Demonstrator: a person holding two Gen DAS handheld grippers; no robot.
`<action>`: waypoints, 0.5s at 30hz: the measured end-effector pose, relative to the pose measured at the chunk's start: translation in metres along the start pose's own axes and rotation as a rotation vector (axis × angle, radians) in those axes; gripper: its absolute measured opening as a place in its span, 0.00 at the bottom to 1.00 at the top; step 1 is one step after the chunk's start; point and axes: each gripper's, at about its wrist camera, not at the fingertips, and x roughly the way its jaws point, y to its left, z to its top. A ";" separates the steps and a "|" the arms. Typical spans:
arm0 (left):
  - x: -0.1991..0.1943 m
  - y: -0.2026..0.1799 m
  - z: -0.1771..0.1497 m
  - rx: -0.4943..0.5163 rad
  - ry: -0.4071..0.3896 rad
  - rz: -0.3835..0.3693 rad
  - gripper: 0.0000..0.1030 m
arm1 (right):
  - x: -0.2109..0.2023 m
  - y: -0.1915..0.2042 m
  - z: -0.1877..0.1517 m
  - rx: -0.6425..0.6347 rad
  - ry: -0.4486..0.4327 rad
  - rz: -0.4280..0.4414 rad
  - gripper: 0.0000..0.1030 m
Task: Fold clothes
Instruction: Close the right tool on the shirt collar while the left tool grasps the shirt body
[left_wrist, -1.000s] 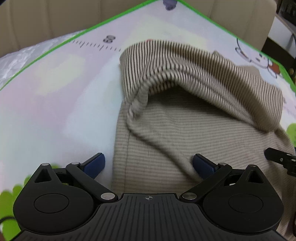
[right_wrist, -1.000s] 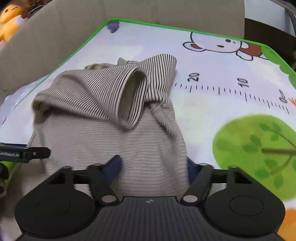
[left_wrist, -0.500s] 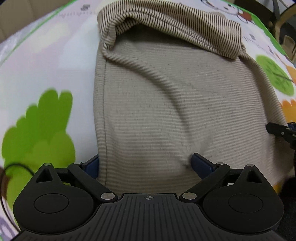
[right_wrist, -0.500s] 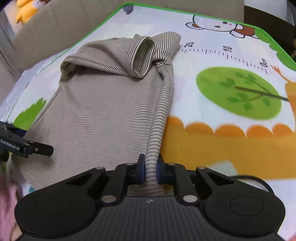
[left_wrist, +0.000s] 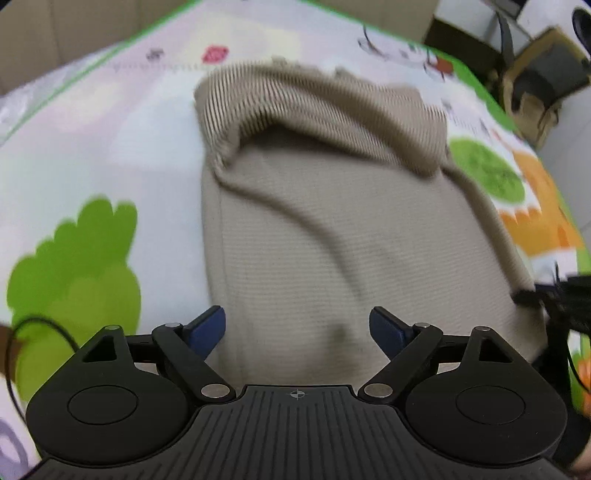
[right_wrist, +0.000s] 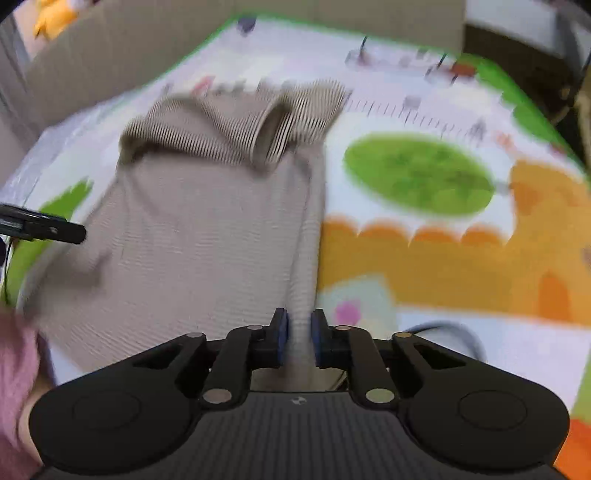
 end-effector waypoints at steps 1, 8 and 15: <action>0.004 0.000 0.008 0.003 -0.028 0.016 0.86 | -0.002 -0.001 0.007 0.012 -0.034 -0.003 0.29; 0.048 -0.007 0.053 0.058 -0.132 0.192 0.82 | 0.049 -0.007 0.063 0.155 -0.127 0.005 0.46; 0.078 0.020 0.053 -0.071 -0.040 0.136 0.72 | 0.105 0.006 0.068 0.098 -0.067 -0.030 0.22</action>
